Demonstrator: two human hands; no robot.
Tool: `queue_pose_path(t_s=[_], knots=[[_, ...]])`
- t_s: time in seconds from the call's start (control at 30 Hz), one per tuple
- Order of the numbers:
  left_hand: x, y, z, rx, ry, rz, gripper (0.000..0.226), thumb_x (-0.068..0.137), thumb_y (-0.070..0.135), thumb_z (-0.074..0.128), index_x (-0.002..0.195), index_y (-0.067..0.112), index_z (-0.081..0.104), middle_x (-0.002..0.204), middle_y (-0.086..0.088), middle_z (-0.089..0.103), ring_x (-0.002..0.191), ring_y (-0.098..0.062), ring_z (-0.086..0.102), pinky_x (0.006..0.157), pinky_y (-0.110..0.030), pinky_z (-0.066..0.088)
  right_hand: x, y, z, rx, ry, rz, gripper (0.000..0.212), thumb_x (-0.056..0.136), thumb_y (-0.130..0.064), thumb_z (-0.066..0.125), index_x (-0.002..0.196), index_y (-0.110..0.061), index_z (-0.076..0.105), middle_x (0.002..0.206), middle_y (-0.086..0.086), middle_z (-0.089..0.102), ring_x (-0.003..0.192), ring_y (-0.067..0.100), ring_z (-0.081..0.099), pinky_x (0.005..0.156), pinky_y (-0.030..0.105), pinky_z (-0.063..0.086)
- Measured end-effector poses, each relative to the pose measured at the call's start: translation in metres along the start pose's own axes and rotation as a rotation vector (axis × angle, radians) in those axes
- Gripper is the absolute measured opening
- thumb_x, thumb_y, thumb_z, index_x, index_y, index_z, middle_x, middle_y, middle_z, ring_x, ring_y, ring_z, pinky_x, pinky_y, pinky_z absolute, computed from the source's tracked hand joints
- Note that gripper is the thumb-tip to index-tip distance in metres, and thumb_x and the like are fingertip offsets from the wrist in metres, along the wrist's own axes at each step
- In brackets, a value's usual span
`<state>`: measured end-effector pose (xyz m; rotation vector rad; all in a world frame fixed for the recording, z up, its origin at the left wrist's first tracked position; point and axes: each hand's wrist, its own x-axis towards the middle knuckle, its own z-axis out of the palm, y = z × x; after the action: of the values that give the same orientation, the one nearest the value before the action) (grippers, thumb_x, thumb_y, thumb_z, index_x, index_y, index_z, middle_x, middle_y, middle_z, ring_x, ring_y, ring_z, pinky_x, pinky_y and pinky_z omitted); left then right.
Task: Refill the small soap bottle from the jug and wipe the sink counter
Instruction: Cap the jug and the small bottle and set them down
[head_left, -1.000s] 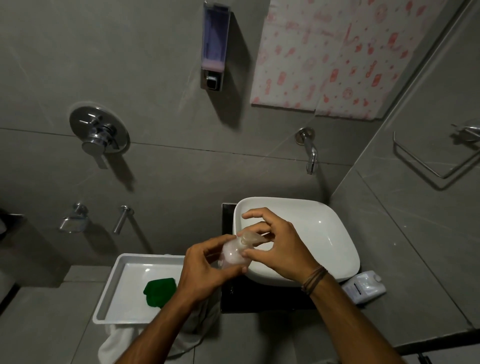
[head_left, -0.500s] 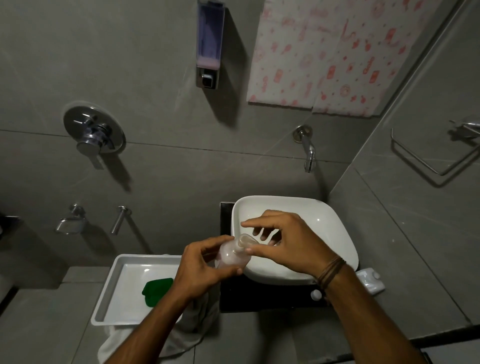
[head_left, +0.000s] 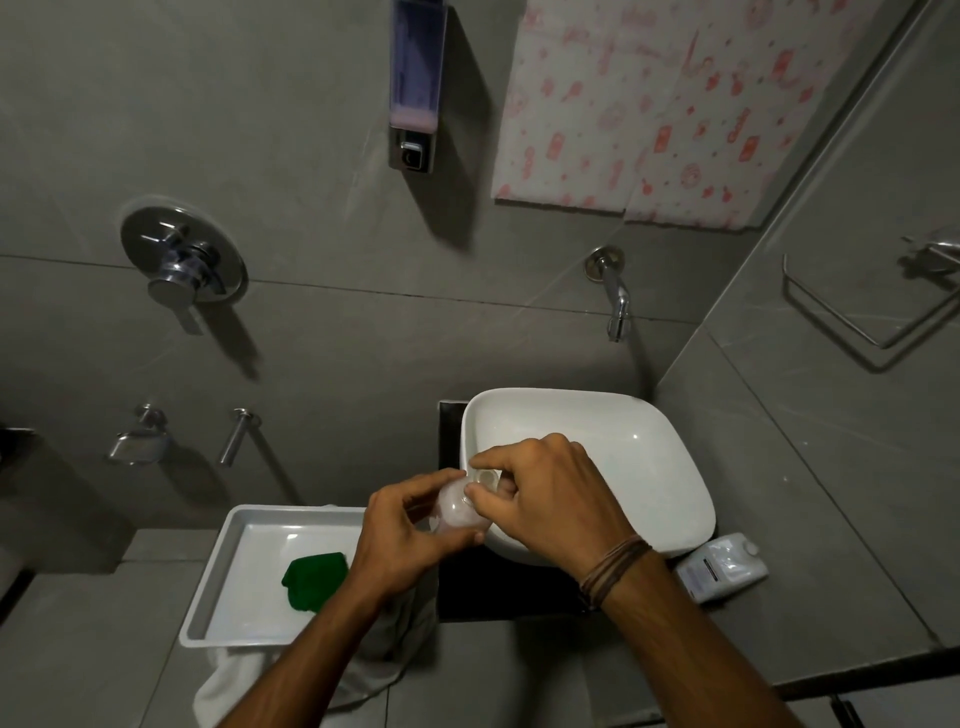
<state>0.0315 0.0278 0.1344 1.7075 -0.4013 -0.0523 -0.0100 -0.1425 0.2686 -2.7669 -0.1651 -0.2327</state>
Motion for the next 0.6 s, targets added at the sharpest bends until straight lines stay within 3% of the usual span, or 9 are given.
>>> queue_pose_path(t_s=[0.1, 0.2, 0.3, 0.33, 0.4, 0.5, 0.6], knots=[[0.000, -0.001, -0.001, -0.005, -0.012, 0.001, 0.067, 0.065, 0.028, 0.102, 0.127, 0.028, 0.076, 0.118, 0.014, 0.081, 0.111, -0.010, 0.077, 0.093, -0.023, 0.062, -0.001, 0.001, 0.000, 0.064, -0.036, 0.036, 0.049, 0.083, -0.061, 0.064, 0.123, -0.033, 0.072, 0.100, -0.007, 0.079, 0.087, 0.011, 0.070, 0.086, 0.033, 0.062], [0.000, -0.003, -0.001, -0.032, -0.038, -0.007, 0.066, 0.065, 0.026, 0.103, 0.126, 0.029, 0.077, 0.118, 0.012, 0.081, 0.112, -0.012, 0.077, 0.093, -0.026, 0.062, -0.006, 0.012, -0.005, 0.319, -0.071, 0.150, 0.051, 0.081, -0.072, 0.055, 0.118, -0.040, 0.070, 0.081, -0.019, 0.076, 0.074, 0.007, 0.071, 0.076, 0.027, 0.063], [-0.003, -0.005, 0.000, -0.066, -0.057, -0.037, 0.068, 0.064, 0.029, 0.103, 0.126, 0.035, 0.076, 0.120, 0.015, 0.080, 0.115, -0.010, 0.075, 0.094, -0.021, 0.061, -0.017, 0.039, 0.004, 0.585, -0.145, 0.281, 0.024, 0.096, -0.040, 0.056, 0.115, -0.036, 0.071, 0.085, -0.014, 0.074, 0.071, 0.017, 0.073, 0.067, 0.039, 0.066], [-0.004, -0.006, 0.000, -0.074, -0.067, -0.043, 0.068, 0.065, 0.031, 0.103, 0.126, 0.037, 0.076, 0.121, 0.016, 0.079, 0.116, -0.009, 0.074, 0.094, -0.019, 0.060, -0.024, 0.046, 0.011, 0.597, -0.187, 0.299, 0.027, 0.096, -0.027, 0.060, 0.118, -0.038, 0.069, 0.092, -0.018, 0.073, 0.074, 0.017, 0.073, 0.068, 0.039, 0.066], [-0.009, -0.012, 0.004, -0.085, -0.085, -0.056, 0.066, 0.066, 0.034, 0.101, 0.126, 0.041, 0.074, 0.123, 0.016, 0.078, 0.118, -0.009, 0.073, 0.093, -0.017, 0.059, -0.040, 0.055, 0.034, 0.547, -0.262, 0.295, 0.052, 0.085, -0.013, 0.071, 0.126, -0.045, 0.062, 0.107, -0.028, 0.068, 0.077, 0.013, 0.075, 0.075, 0.035, 0.066], [-0.016, -0.028, 0.011, -0.111, -0.113, -0.100, 0.066, 0.067, 0.038, 0.101, 0.127, 0.039, 0.074, 0.123, 0.012, 0.079, 0.119, -0.015, 0.073, 0.095, -0.023, 0.060, -0.058, 0.057, 0.076, 0.644, -0.236, 0.333, 0.070, 0.073, -0.014, 0.084, 0.132, -0.043, 0.058, 0.124, -0.020, 0.068, 0.079, 0.016, 0.077, 0.078, 0.035, 0.065], [-0.026, -0.050, 0.021, -0.110, -0.125, -0.158, 0.068, 0.064, 0.041, 0.102, 0.126, 0.038, 0.075, 0.121, 0.012, 0.079, 0.116, -0.017, 0.074, 0.095, -0.028, 0.061, -0.069, 0.066, 0.120, 0.709, -0.086, 0.382, 0.064, 0.070, -0.021, 0.090, 0.128, -0.032, 0.065, 0.120, -0.015, 0.072, 0.103, 0.009, 0.072, 0.084, 0.031, 0.063]])
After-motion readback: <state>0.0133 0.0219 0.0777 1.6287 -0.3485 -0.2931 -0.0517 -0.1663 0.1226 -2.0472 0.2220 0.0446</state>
